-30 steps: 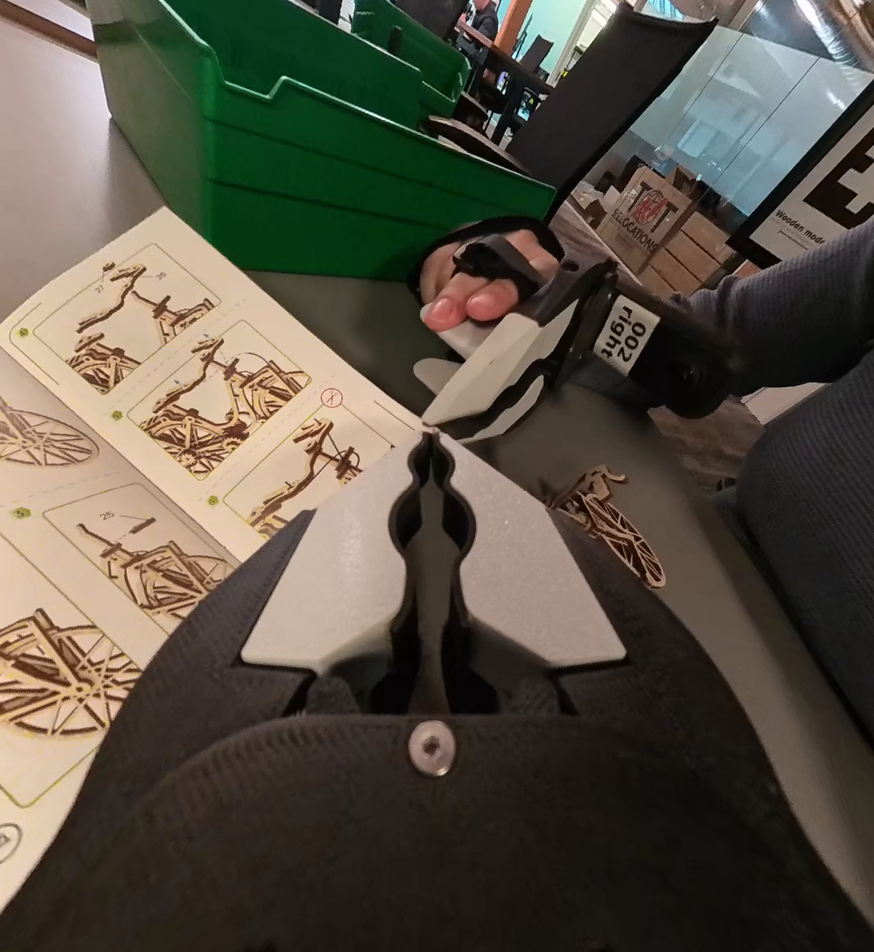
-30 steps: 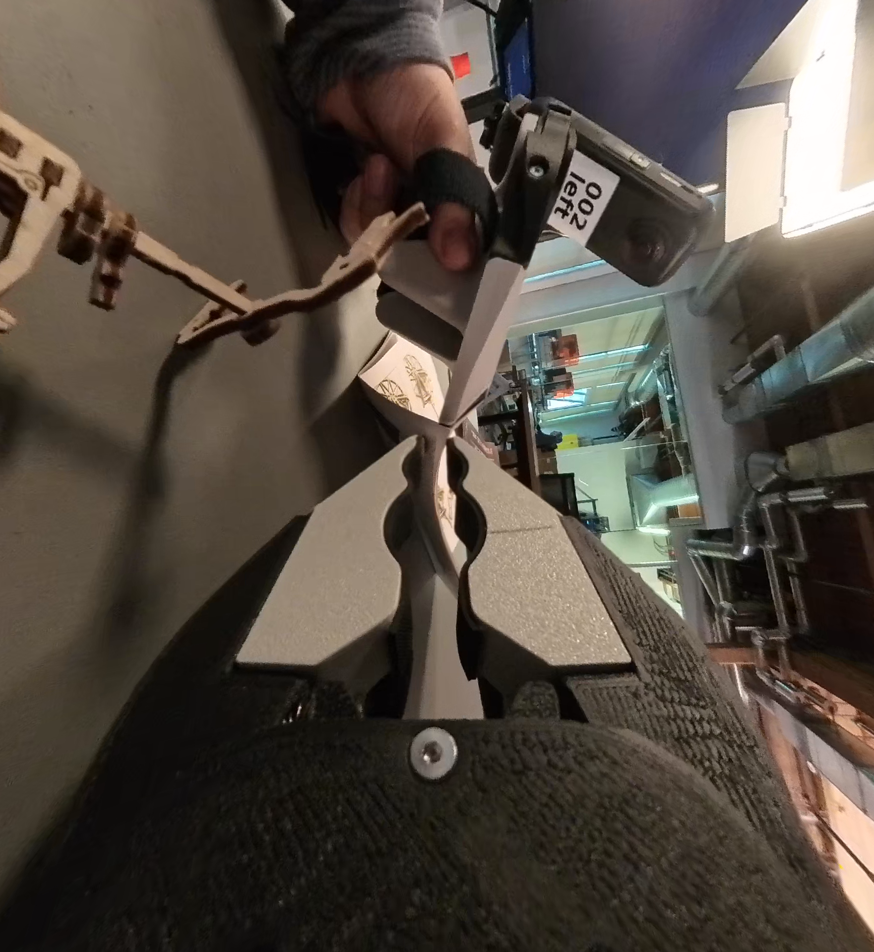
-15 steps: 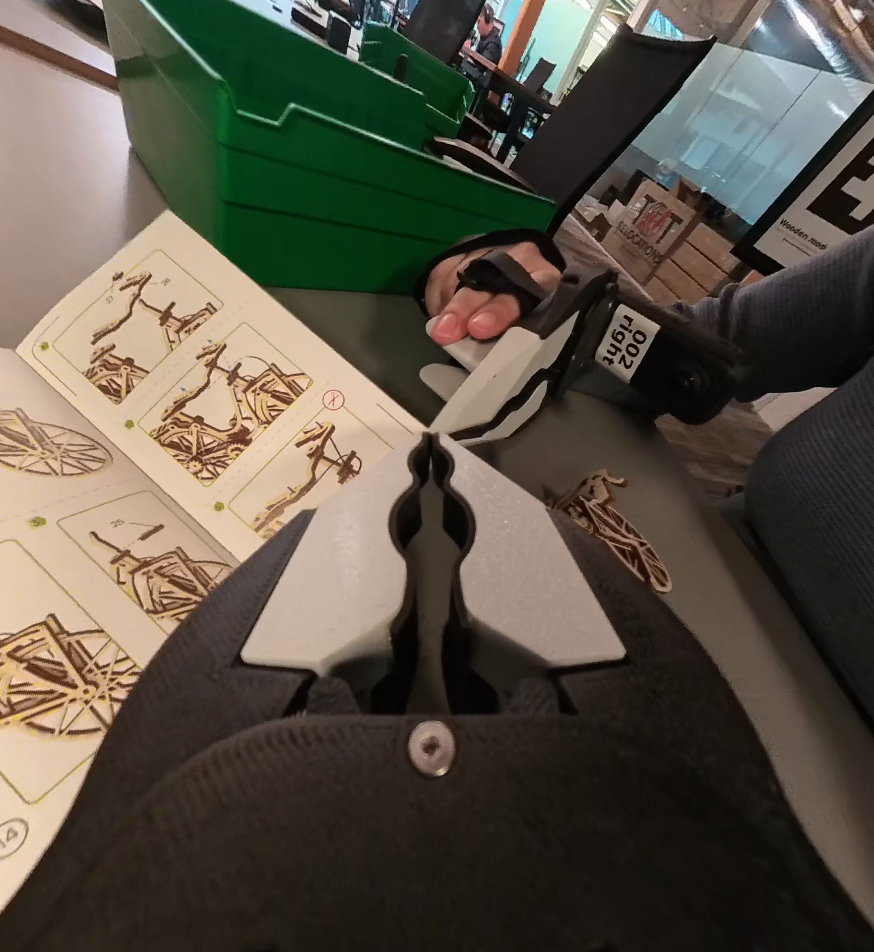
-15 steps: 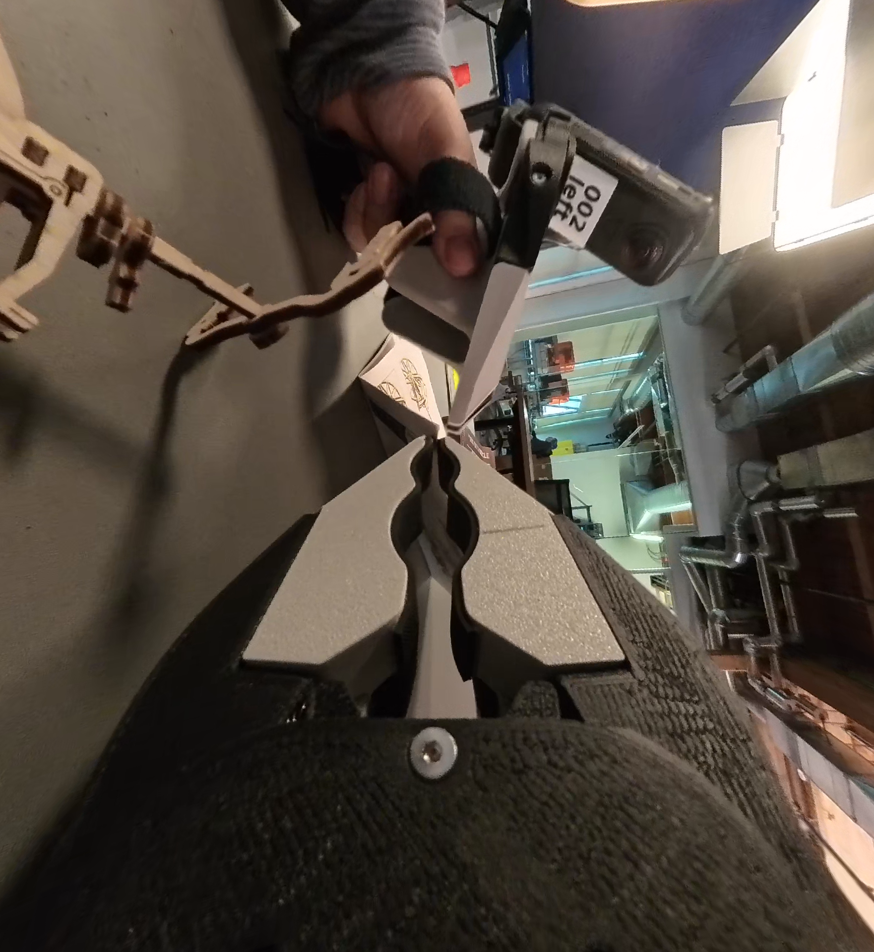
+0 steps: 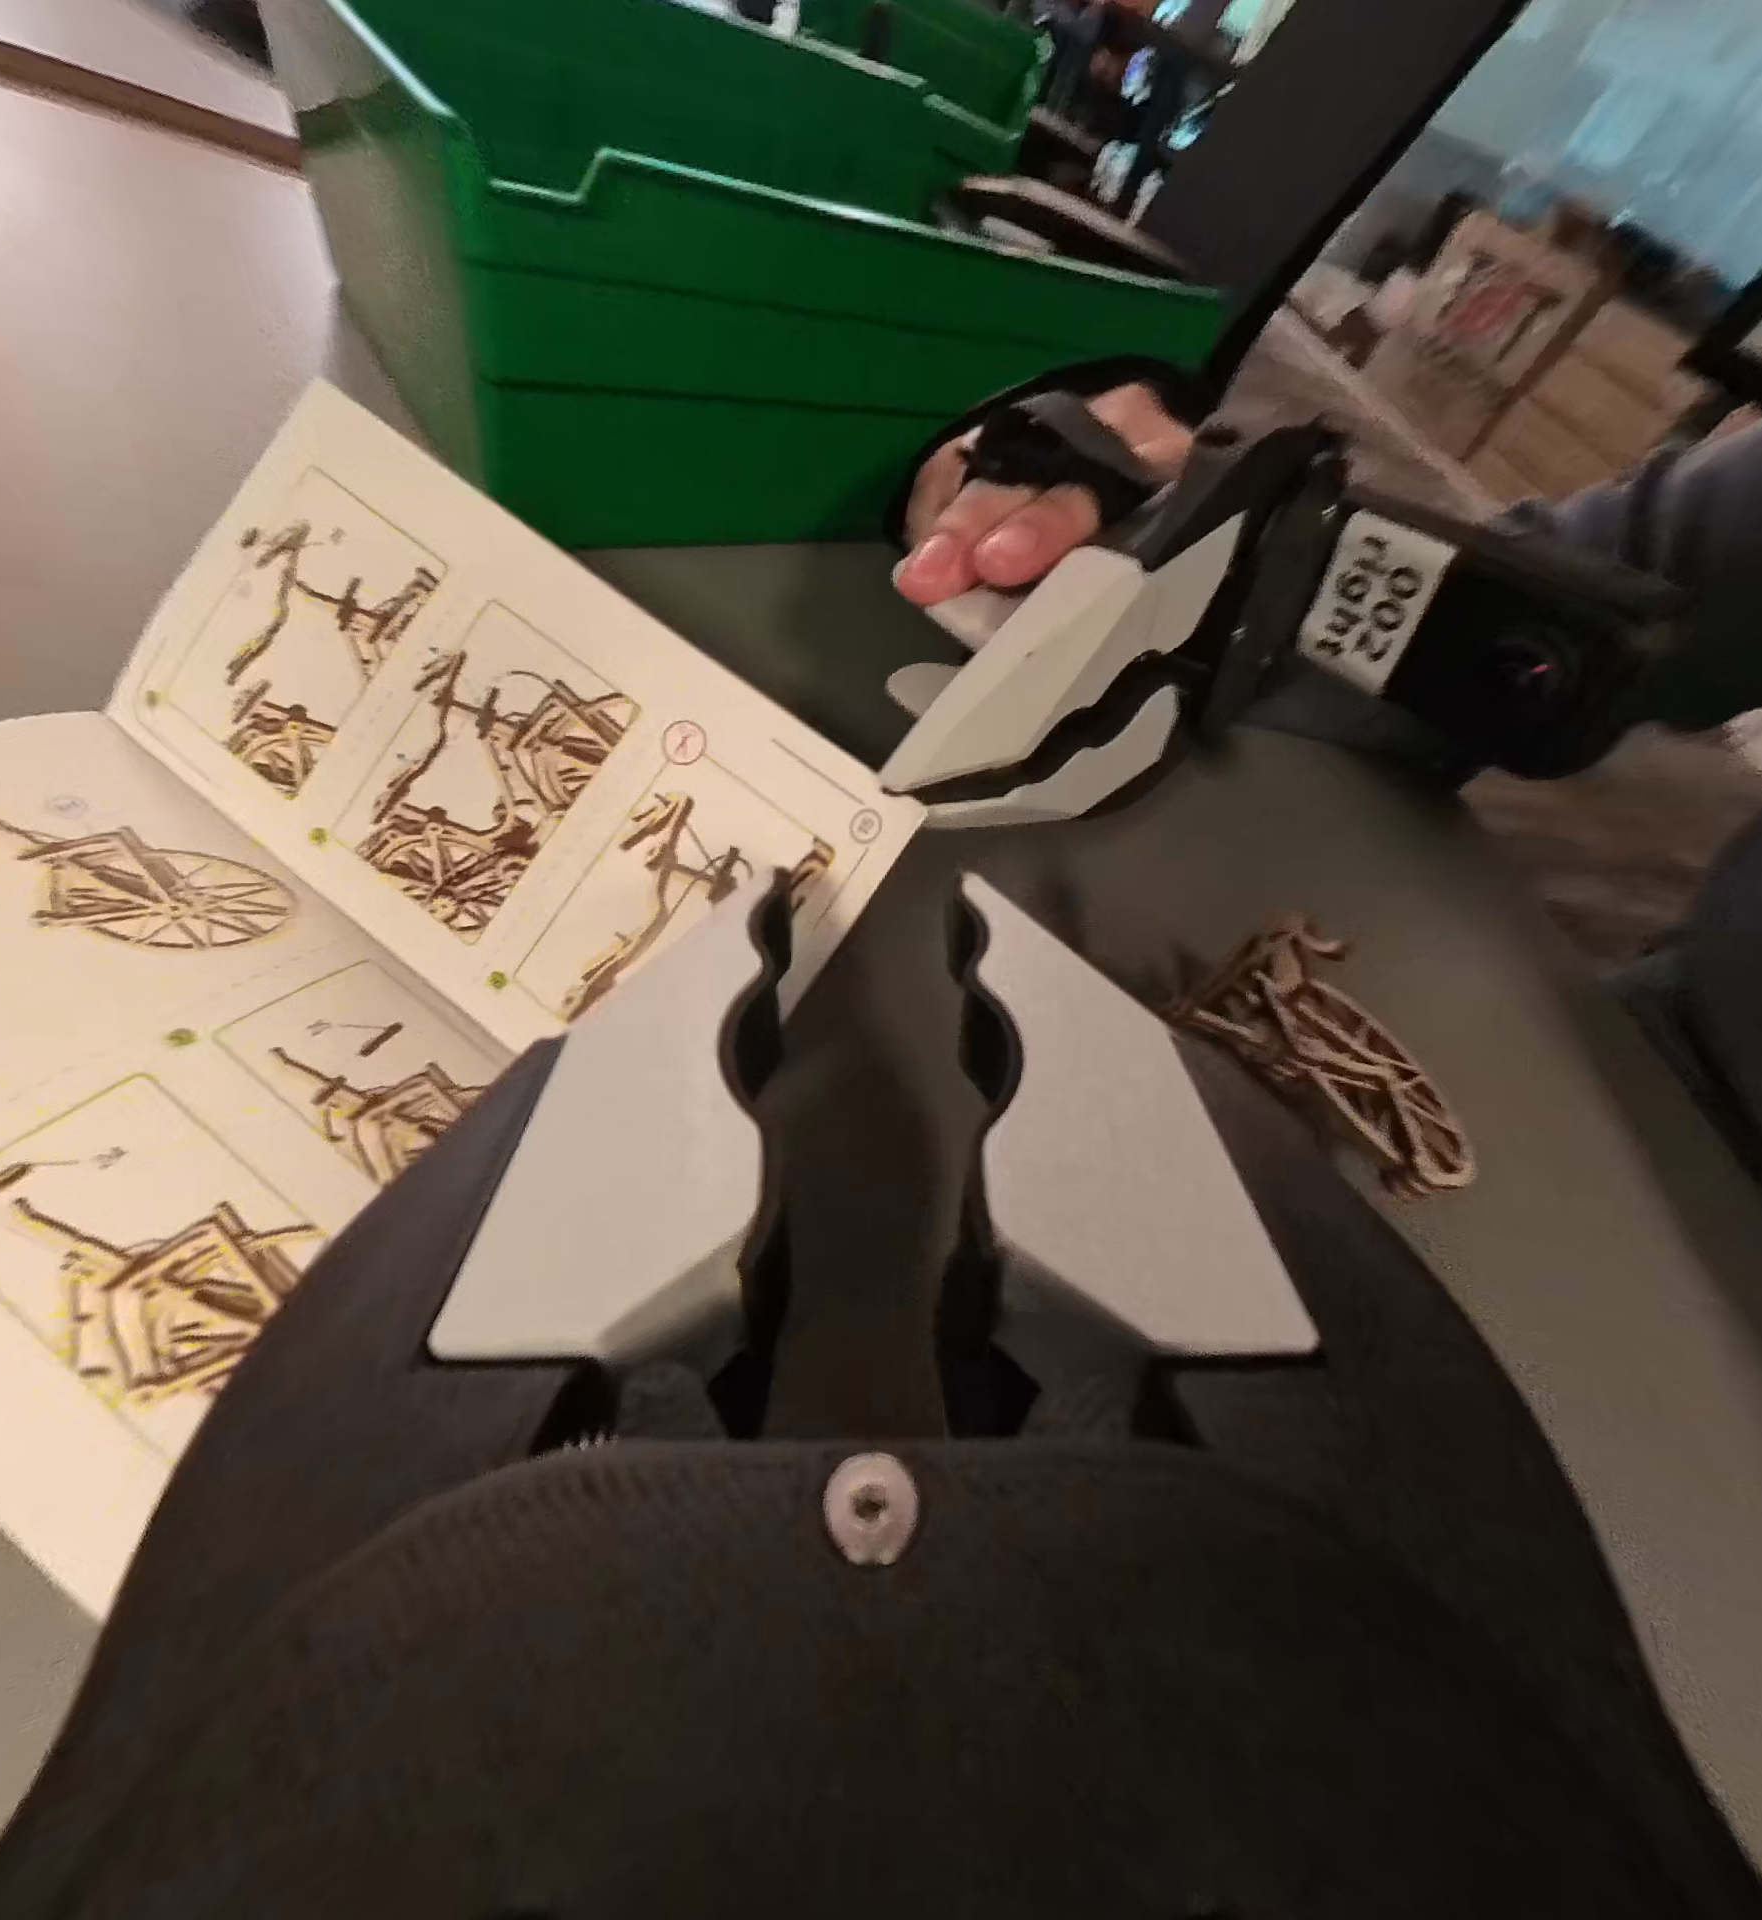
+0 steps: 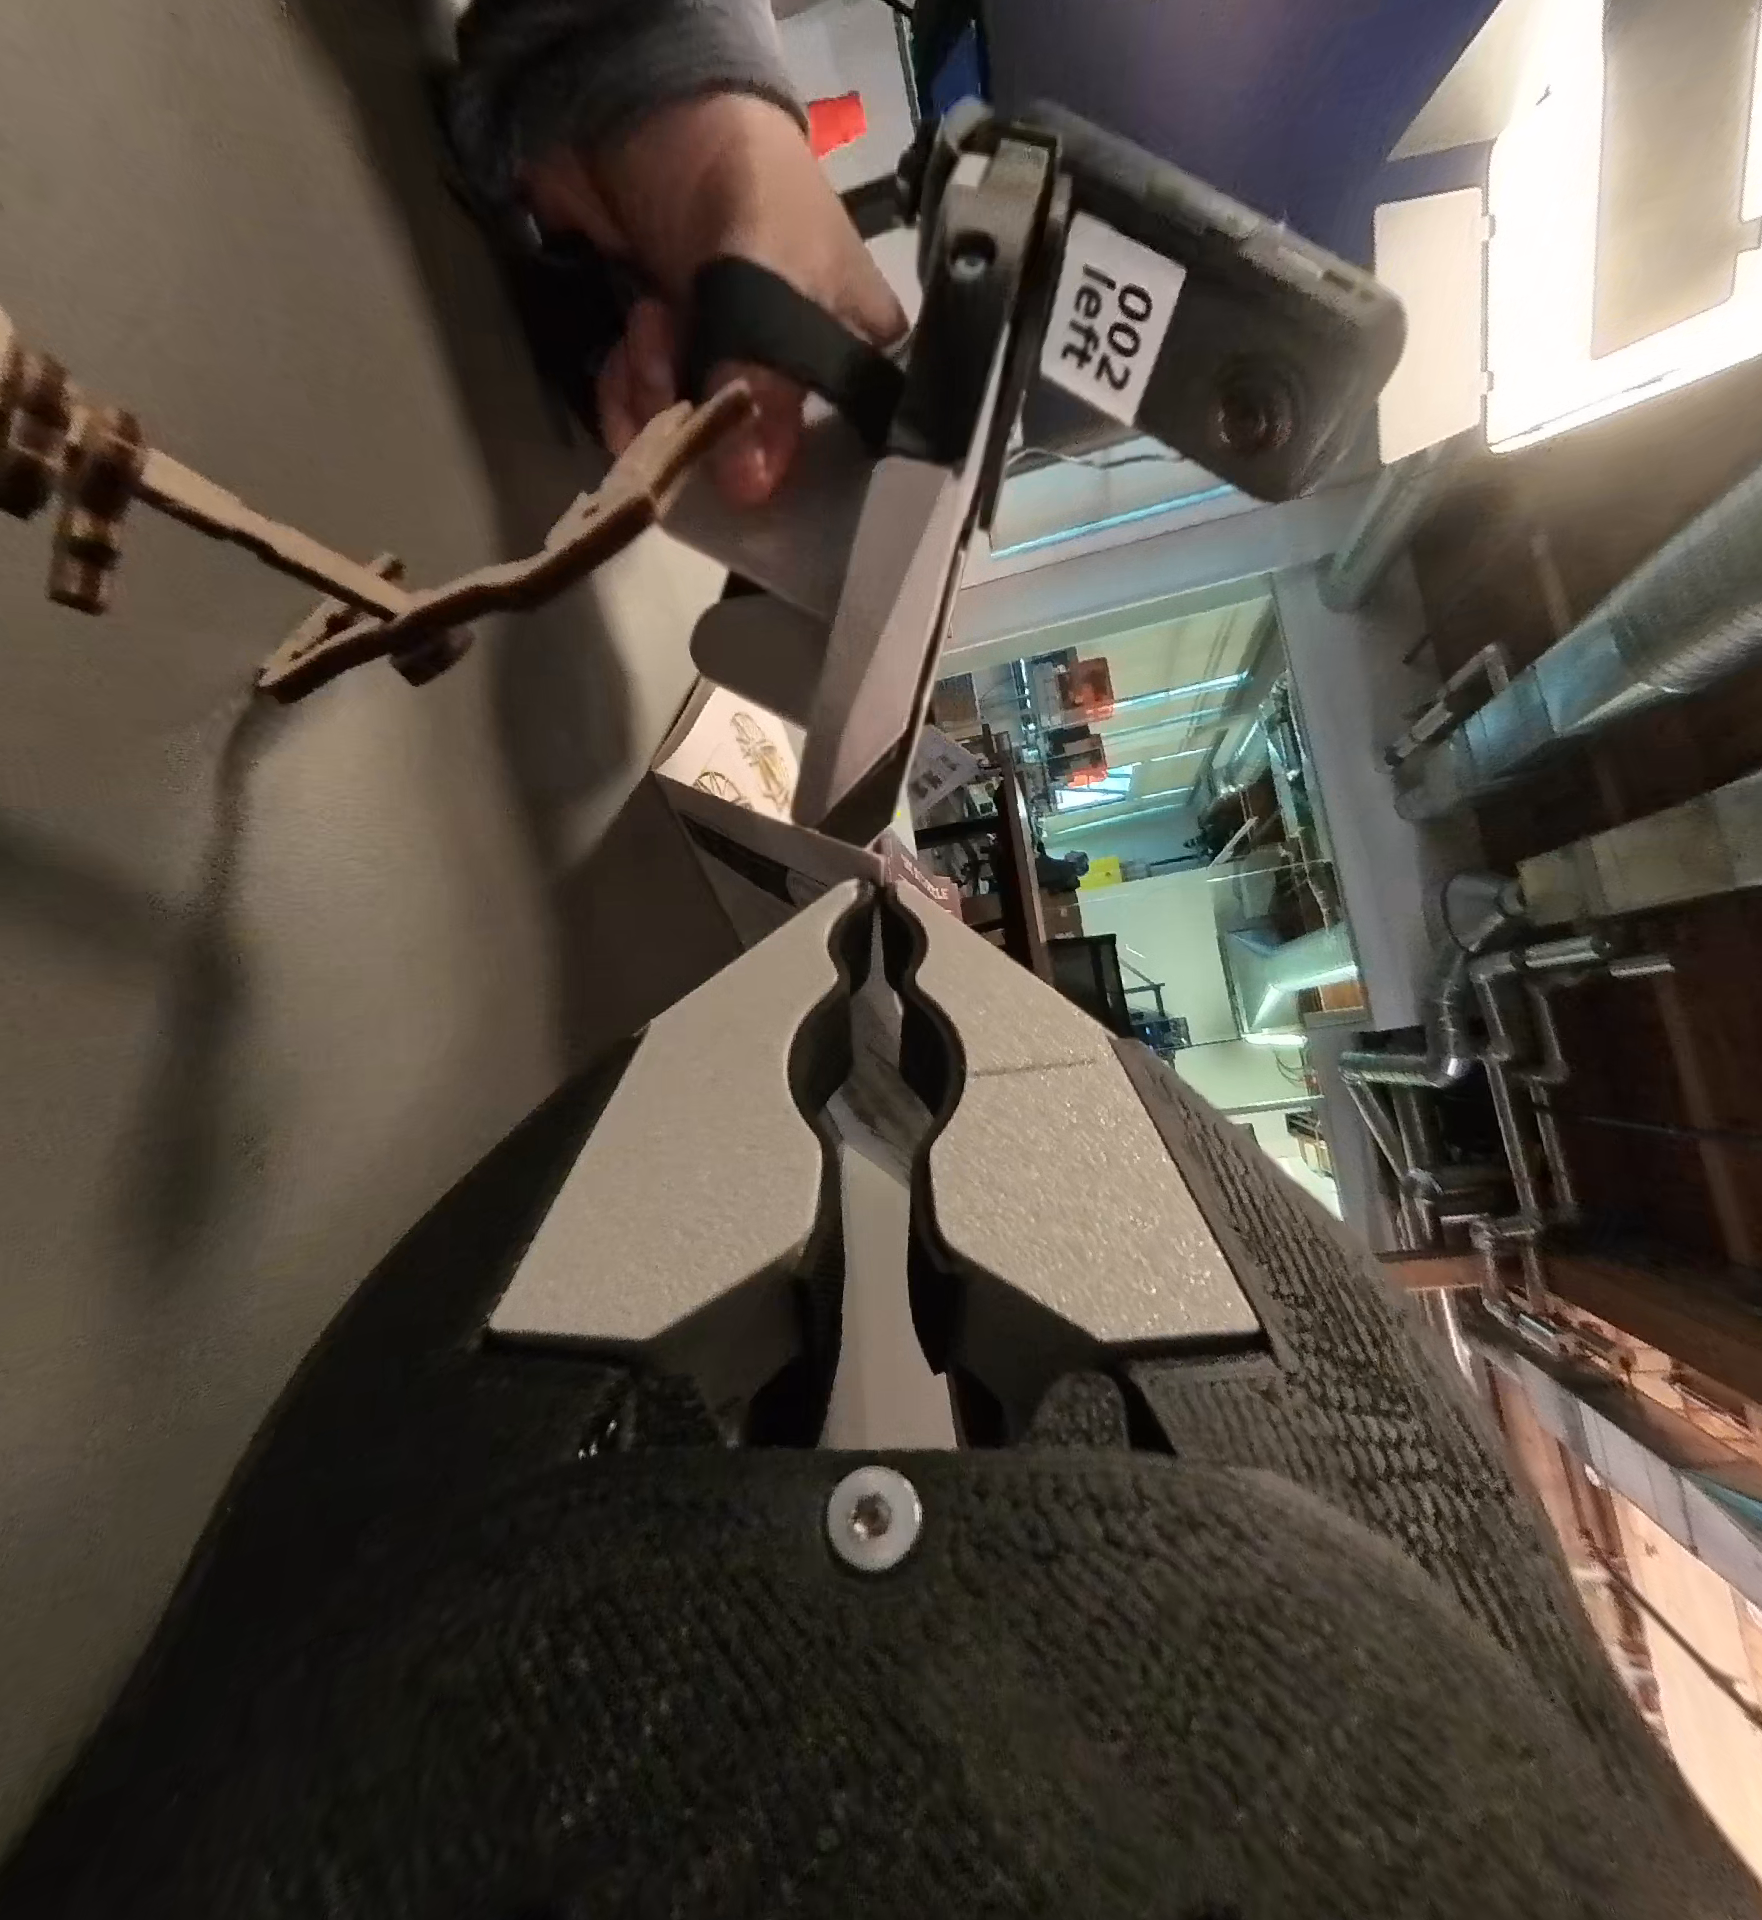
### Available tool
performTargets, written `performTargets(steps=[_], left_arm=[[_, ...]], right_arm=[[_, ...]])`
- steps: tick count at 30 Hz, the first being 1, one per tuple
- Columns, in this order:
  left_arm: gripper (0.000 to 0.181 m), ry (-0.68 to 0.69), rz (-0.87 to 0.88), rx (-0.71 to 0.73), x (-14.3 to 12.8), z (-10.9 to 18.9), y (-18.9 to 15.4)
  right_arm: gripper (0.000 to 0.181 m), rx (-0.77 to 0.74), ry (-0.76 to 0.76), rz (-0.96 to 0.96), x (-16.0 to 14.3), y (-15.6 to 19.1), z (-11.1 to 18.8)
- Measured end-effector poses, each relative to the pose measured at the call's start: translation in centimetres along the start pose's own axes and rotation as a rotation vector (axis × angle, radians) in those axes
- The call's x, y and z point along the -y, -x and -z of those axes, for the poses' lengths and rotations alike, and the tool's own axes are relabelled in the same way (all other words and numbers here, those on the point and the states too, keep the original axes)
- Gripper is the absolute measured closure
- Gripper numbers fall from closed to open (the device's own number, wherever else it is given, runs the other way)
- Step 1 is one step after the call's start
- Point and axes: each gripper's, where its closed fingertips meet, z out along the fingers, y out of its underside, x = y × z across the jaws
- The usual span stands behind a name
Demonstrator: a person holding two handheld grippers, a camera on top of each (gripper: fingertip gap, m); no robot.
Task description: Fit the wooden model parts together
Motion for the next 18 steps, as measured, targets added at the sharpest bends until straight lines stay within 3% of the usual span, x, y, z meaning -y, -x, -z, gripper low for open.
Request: performTargets(steps=[2,8,18], left_arm=[[0.153,0.009,-0.052,0.057,-0.1,-0.1,0.2],[0.180,-0.008,-0.064,0.136,0.1,0.0,1.1],[0.181,0.011,-0.057,0.125,-0.1,-0.2,1.0]], right_arm=[[0.181,-0.011,0.007,0.000,-0.1,-0.2,0.0],[0.181,-0.028,0.032,0.018,-0.5,-0.3,-0.2],[0.181,-0.029,0.020,0.016,-0.3,-0.3,-0.2]])
